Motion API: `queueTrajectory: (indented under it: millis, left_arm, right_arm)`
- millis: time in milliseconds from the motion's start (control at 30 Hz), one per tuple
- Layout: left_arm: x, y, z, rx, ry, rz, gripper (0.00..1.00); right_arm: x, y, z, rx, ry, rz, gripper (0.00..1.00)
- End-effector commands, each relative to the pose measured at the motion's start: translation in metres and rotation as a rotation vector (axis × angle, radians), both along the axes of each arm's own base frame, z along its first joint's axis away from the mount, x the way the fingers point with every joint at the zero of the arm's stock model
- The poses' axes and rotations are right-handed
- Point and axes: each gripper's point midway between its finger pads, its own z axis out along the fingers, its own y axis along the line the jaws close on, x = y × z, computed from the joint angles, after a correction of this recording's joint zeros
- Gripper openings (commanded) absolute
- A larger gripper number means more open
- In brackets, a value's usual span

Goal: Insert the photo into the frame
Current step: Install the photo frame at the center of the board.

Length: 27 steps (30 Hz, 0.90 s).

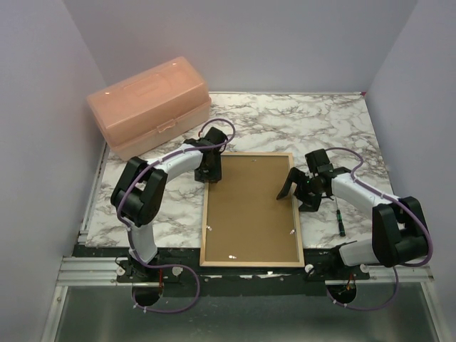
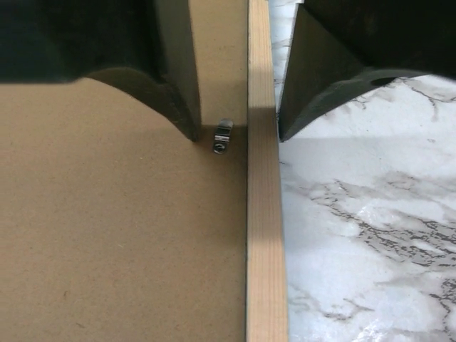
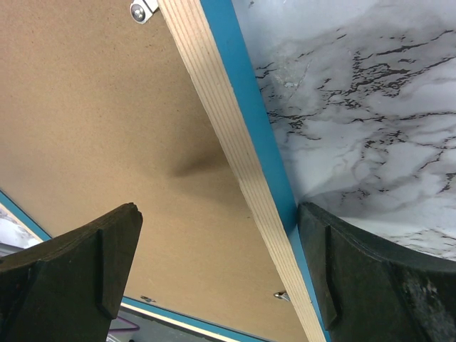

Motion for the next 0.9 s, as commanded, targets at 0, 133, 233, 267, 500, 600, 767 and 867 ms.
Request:
queueTrajectory:
  millis: [0, 133, 233, 267, 500, 600, 767, 867]
  left_arm:
    - [0.004, 0.01, -0.012, 0.063, 0.0, -0.003, 0.35]
    - [0.005, 0.012, -0.018, 0.075, 0.005, -0.026, 0.09]
    - [0.003, 0.013, -0.023, 0.081, 0.011, -0.045, 0.0]
    - [0.003, 0.012, -0.023, 0.076, 0.01, -0.051, 0.0]
    - [-0.001, 0.008, -0.01, 0.026, -0.017, -0.048, 0.0]
    - [-0.002, 0.009, 0.01, 0.004, -0.05, -0.035, 0.29]
    - [-0.01, 0.013, 0.041, -0.023, -0.092, -0.014, 0.66]
    - [-0.02, 0.014, 0.045, -0.05, -0.083, -0.01, 0.69]
  right_arm:
    - [0.007, 0.001, -0.011, -0.004, -0.024, 0.009, 1.0]
    - [0.011, 0.001, -0.012, -0.006, -0.022, 0.011, 1.0]
    - [0.009, 0.001, -0.013, -0.005, -0.02, 0.008, 1.0]
    - [0.009, 0.001, -0.013, -0.006, -0.021, 0.007, 1.0]
    - [0.004, -0.006, -0.015, -0.04, -0.014, -0.002, 1.0]
    - [0.003, -0.009, -0.011, -0.048, -0.022, -0.007, 1.0]
    - [-0.001, -0.011, -0.004, -0.056, -0.029, -0.009, 1.0]
    - [-0.004, -0.013, -0.001, -0.063, -0.026, -0.01, 1.0]
